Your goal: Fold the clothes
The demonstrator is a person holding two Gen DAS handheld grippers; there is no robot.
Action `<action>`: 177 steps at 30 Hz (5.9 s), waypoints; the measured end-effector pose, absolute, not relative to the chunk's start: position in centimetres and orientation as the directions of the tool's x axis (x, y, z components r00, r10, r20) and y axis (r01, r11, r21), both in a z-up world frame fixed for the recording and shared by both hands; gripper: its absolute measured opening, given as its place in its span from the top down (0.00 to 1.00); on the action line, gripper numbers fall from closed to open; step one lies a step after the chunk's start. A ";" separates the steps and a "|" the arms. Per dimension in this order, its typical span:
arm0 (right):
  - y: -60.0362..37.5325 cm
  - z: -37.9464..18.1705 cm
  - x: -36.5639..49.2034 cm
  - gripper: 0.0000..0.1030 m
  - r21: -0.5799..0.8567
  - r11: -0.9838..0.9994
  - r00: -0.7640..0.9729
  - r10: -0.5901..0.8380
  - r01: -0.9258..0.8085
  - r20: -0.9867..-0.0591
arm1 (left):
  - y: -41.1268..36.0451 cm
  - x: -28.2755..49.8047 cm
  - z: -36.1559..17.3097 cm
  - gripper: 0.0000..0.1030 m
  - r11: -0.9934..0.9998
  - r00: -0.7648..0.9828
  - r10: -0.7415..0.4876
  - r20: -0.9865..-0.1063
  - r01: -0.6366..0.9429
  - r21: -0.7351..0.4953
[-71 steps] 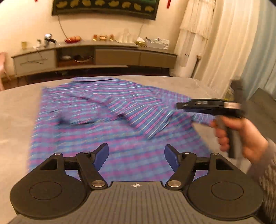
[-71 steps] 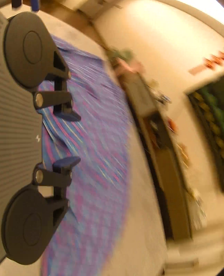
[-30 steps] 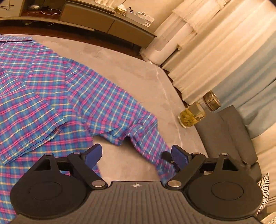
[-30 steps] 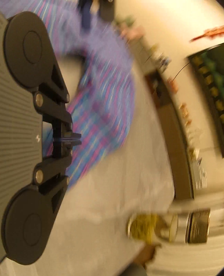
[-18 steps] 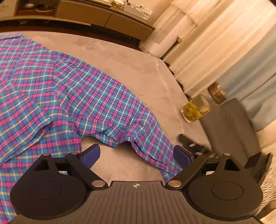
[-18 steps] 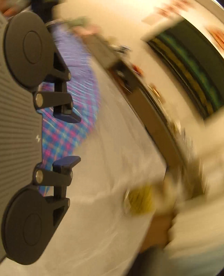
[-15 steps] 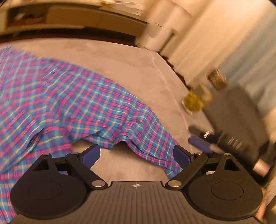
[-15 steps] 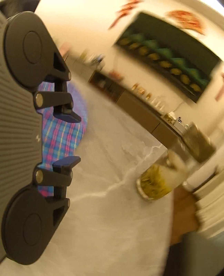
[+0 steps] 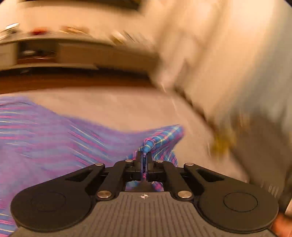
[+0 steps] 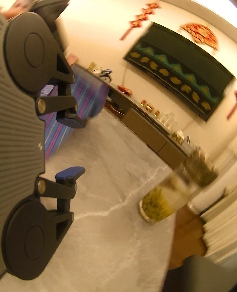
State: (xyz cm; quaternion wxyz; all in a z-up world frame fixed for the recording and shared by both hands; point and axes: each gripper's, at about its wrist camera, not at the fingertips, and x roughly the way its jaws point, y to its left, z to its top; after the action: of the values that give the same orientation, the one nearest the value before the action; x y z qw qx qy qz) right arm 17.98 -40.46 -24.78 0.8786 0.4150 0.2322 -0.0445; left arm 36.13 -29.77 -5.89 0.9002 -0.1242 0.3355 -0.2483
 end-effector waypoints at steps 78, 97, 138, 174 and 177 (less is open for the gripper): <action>-9.3 -20.4 5.9 0.52 0.176 0.959 0.598 0.275 -0.221 -0.753 | 2.6 0.4 -10.4 0.39 0.911 0.683 -0.411 -0.603 0.300 -0.282; -9.3 -21.5 2.1 0.44 0.491 0.860 0.600 0.470 -0.144 -0.647 | 11.0 -3.5 -13.1 0.28 0.916 0.712 -0.289 -0.640 0.012 -0.401; -15.8 -22.3 18.7 0.54 0.462 0.880 0.606 0.428 -0.110 -0.670 | 11.9 16.9 -10.5 0.26 0.854 0.692 -0.343 -0.636 -0.053 -0.518; -14.3 -18.6 51.1 0.29 0.050 0.961 0.599 0.209 -0.271 -0.773 | 3.0 49.7 -11.0 0.17 0.958 0.584 -0.274 -0.764 0.235 -0.164; -14.3 -21.3 52.7 0.40 0.070 0.945 0.538 0.242 -0.320 -0.808 | 2.4 51.3 -12.2 0.34 0.955 0.581 -0.278 -0.765 0.251 -0.157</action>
State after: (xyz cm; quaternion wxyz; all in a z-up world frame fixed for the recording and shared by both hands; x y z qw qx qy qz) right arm 52.71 -14.26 -21.31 0.8757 -0.0432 0.4533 0.1605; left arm 51.31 2.37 -12.22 0.8890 -0.0160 0.4327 -0.1488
